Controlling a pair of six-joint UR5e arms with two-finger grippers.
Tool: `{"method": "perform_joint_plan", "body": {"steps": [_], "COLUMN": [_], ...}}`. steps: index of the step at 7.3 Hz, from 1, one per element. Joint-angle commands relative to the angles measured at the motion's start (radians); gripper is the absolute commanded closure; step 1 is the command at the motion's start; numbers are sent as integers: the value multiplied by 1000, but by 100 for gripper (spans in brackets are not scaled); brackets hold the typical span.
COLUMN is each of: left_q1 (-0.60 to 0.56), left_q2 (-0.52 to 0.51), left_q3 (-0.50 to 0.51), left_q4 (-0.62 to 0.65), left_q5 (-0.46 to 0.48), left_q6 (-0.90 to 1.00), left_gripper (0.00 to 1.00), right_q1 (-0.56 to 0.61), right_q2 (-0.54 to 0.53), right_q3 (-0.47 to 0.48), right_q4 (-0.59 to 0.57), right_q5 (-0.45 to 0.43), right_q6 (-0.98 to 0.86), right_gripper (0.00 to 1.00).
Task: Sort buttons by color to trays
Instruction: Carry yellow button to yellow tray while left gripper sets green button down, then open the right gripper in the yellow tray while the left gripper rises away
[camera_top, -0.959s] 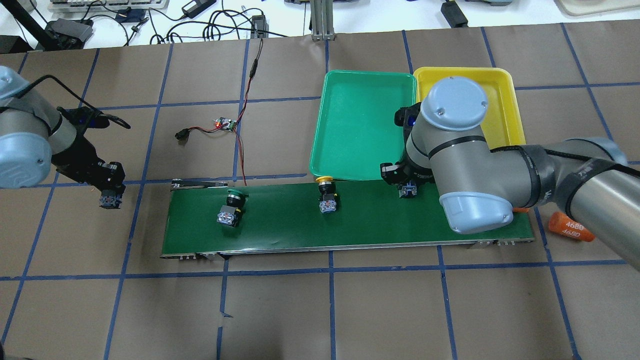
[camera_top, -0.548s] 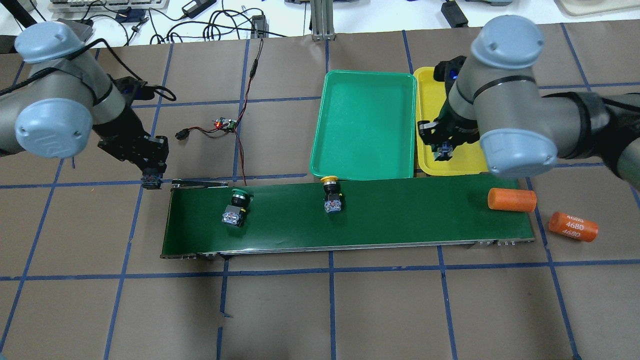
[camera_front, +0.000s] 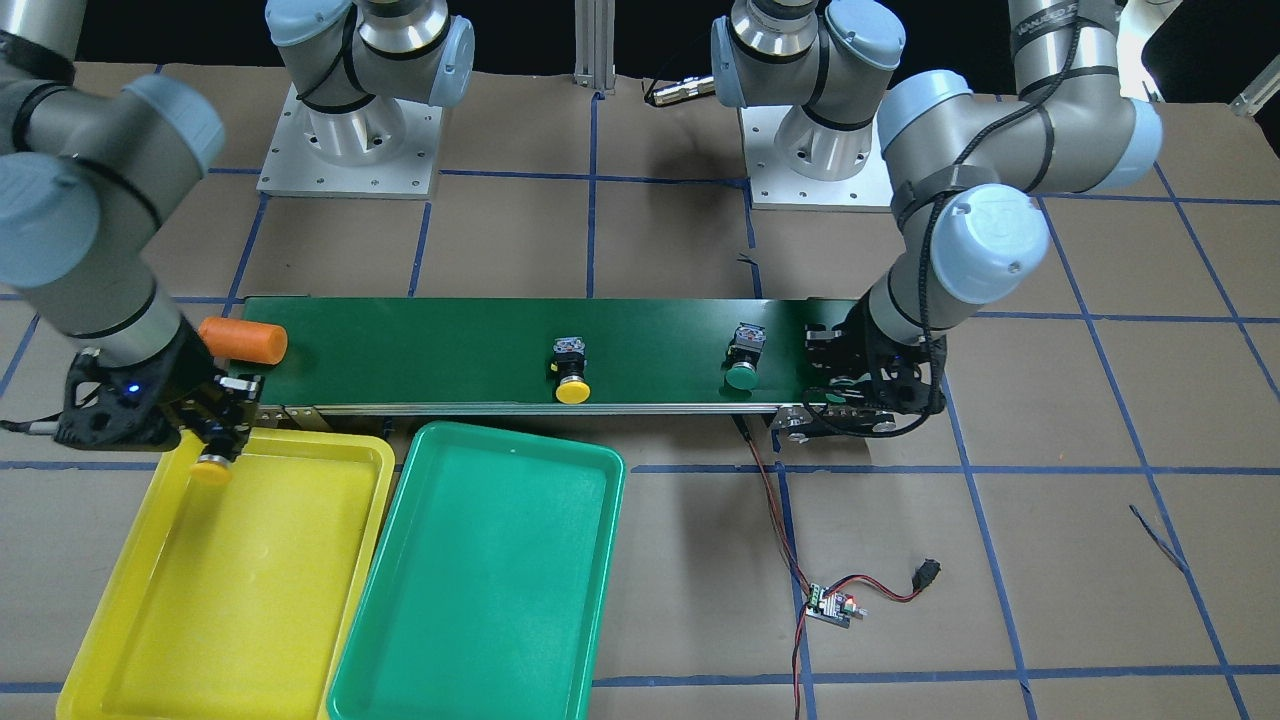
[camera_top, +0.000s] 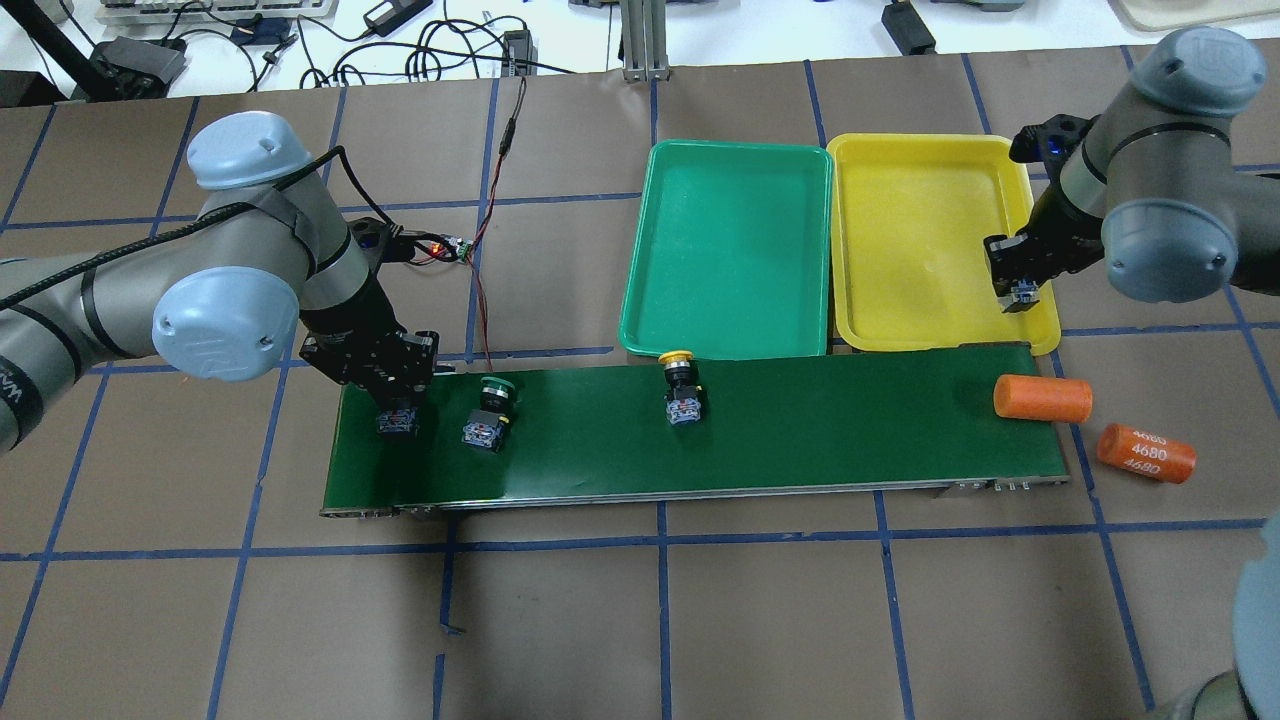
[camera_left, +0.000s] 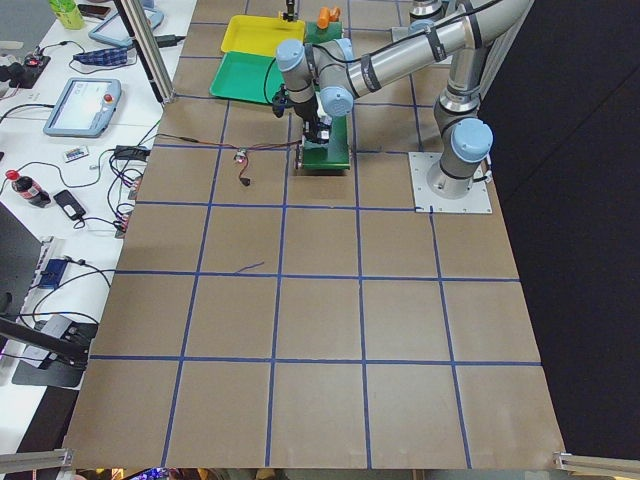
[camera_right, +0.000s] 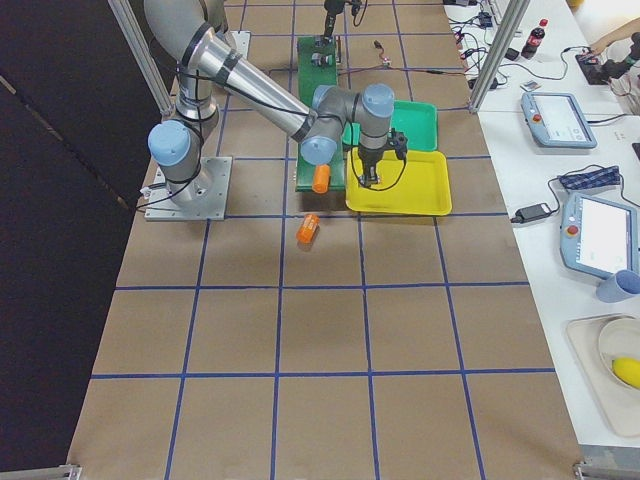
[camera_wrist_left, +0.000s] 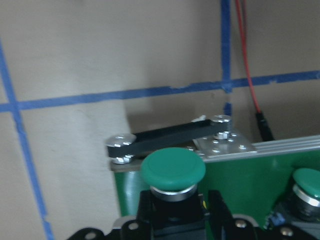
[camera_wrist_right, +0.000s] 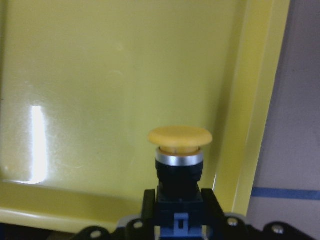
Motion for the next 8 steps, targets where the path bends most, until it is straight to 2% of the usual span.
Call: {"method": "perform_joint_plan", "body": {"steps": [1, 2, 4, 5, 6, 7, 8], "left_q1": [-3, -1, 22, 36, 58, 100, 115], "left_q2": [14, 30, 47, 39, 39, 60, 100], "left_q3": [-2, 6, 166, 234, 274, 282, 296], "left_q4": [3, 4, -73, -117, -117, -166, -184], "left_q5": [-46, -49, -45, -23, -6, 9, 67], "left_q6": [-29, -29, -24, -10, 25, 154, 169], "left_gripper": [0, 0, 0, 0, 0, 0, 0], "right_q1": [-29, -29, -25, -19, -3, 53, 120], "right_q2": [42, 39, 24, -10, -55, -100, -135], "right_q3": [2, 2, 0, -4, -4, -7, -3], "right_q4": [-62, -62, -59, -40, 18, 55, 75], "right_q5": [26, 26, 28, 58, 65, 63, 60], "right_q6": [-71, -68, -65, -48, -12, 16, 100], "right_gripper": [27, 18, 12, 7, 6, 6, 6]}}
